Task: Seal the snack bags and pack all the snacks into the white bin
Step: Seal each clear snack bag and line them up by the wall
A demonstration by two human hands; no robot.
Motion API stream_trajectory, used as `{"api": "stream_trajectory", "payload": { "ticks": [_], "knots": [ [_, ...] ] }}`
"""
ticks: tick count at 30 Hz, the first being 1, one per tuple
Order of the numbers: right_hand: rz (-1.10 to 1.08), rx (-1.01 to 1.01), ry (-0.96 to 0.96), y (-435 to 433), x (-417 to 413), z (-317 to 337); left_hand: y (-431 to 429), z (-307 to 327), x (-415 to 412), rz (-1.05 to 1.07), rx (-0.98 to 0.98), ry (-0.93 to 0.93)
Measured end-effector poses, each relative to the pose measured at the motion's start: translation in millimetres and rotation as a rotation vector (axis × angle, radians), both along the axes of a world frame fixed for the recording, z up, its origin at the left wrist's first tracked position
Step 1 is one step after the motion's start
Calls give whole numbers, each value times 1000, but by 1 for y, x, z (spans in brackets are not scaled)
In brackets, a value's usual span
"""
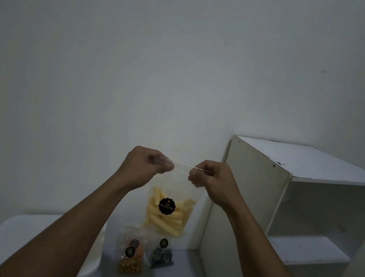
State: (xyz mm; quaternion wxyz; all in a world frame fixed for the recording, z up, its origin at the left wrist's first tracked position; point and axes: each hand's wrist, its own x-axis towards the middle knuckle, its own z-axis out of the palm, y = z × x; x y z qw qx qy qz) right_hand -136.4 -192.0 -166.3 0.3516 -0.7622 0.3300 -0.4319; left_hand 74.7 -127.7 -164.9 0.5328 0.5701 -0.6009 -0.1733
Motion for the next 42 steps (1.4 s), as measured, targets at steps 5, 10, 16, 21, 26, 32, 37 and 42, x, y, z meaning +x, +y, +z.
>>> {"api": "stream_trajectory", "payload": {
  "ticks": [5, 10, 16, 21, 26, 32, 37, 42],
  "knots": [
    [21, 27, 57, 4, -3, -4, 2, -3, 3, -20, 16, 59],
    [23, 89, -4, 12, 1, -5, 5, -4, 3, -103, 80, 138],
    [11, 104, -12, 17, 4, -17, 4, -14, 5, -110, 153, 252],
    [-44, 106, 35, 13, 15, -20, -6, -20, -3, 149, 77, 86],
    [-233, -102, 115, 5, 35, -41, -18, -23, -23, 362, 212, 299],
    [-255, -268, 208, 2, 41, -50, -29, -23, -27, 84, 279, 583],
    [-81, 142, -53, -2, 38, -44, -35, -28, -22, 24, 272, 509],
    [25, 336, -130, -12, 32, -37, -38, -32, -26, -12, 297, 484]
  ]
}}
